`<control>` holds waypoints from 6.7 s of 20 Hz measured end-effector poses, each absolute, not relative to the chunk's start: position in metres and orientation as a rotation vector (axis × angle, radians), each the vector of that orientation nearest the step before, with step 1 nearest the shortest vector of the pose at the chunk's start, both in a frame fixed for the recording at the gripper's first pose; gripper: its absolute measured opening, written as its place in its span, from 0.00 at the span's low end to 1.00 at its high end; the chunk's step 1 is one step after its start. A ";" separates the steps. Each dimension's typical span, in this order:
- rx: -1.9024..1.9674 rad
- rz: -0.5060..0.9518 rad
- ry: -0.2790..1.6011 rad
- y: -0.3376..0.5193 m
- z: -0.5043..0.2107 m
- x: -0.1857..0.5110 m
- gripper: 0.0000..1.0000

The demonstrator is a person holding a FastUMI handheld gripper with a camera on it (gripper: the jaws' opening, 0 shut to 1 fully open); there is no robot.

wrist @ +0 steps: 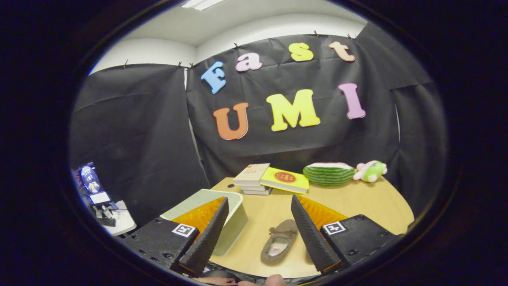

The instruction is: Open the storage box then place both shoes into the box .Put the left shoe in first, then the right shoe, with the right side of both shoes facing outward in a uniform manner.

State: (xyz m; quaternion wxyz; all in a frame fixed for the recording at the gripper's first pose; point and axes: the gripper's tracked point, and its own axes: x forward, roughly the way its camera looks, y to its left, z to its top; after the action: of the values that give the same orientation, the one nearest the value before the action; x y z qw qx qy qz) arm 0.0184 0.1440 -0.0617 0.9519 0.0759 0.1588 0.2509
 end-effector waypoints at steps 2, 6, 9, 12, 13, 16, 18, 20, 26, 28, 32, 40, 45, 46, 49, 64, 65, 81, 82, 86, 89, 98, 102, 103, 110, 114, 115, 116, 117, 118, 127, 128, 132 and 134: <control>0.187 0.567 0.380 0.161 -0.074 0.022 1.00; 0.229 0.670 0.471 0.195 -0.098 0.033 0.99; 0.297 0.744 0.601 0.221 -0.130 0.036 0.99; 0.385 0.809 0.733 0.241 -0.161 0.033 0.99; 0.420 0.826 0.776 0.248 -0.171 0.034 0.98; 0.517 0.849 0.896 0.263 -0.194 0.038 0.97; 0.568 0.860 0.946 0.272 -0.199 0.044 0.96; 0.615 0.869 0.991 0.282 -0.207 0.047 0.92; 0.816 0.895 1.144 0.303 -0.222 0.053 0.70; 0.852 0.891 1.170 0.304 -0.217 0.053 0.52; 0.892 0.865 1.144 0.301 -0.199 0.057 0.09; 0.928 0.921 1.055 0.341 -0.113 0.047 0.06; 0.850 0.948 1.037 0.398 -0.069 0.039 0.06; 0.835 0.955 1.036 0.410 -0.061 0.036 0.06; 0.758 0.982 1.024 0.451 -0.054 0.026 0.09; 0.581 1.038 0.815 0.502 -0.024 0.022 0.94; 0.569 1.043 0.810 0.501 -0.024 0.020 0.94; 0.260 0.720 0.456 0.357 -0.004 0.049 1.00; 0.247 0.706 0.452 0.345 -0.003 0.048 1.00; 0.186 0.605 0.428 0.283 -0.001 0.052 1.00; 0.159 0.554 0.423 0.243 -0.005 0.053 1.00; 0.034 0.384 0.584 0.155 -0.088 0.065 1.00; 0.069 0.368 0.757 0.132 -0.144 0.065 1.00; 0.066 0.354 0.796 0.127 -0.158 0.067 1.00; 0.029 0.317 0.972 0.107 -0.233 0.078 1.00; 0.026 0.311 1.074 0.104 -0.275 0.075 0.97; 0.038 0.308 1.103 0.104 -0.286 0.073 0.96; 0.047 0.310 1.135 0.105 -0.295 0.071 0.96; 0.056 0.312 1.161 0.106 -0.303 0.069 0.94; 0.067 0.312 1.183 0.106 -0.308 0.069 0.93; 0.250 0.285 1.336 0.119 -0.341 0.073 0.57; 0.256 0.278 1.341 0.117 -0.342 0.074 0.54; 0.283 0.251 1.358 0.111 -0.342 0.071 0.29; 0.310 0.218 1.364 0.106 -0.341 0.072 0.20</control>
State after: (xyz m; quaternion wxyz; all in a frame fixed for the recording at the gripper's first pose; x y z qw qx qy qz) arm 0.0715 0.1061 -0.3415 0.7598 0.1422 0.6265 0.1002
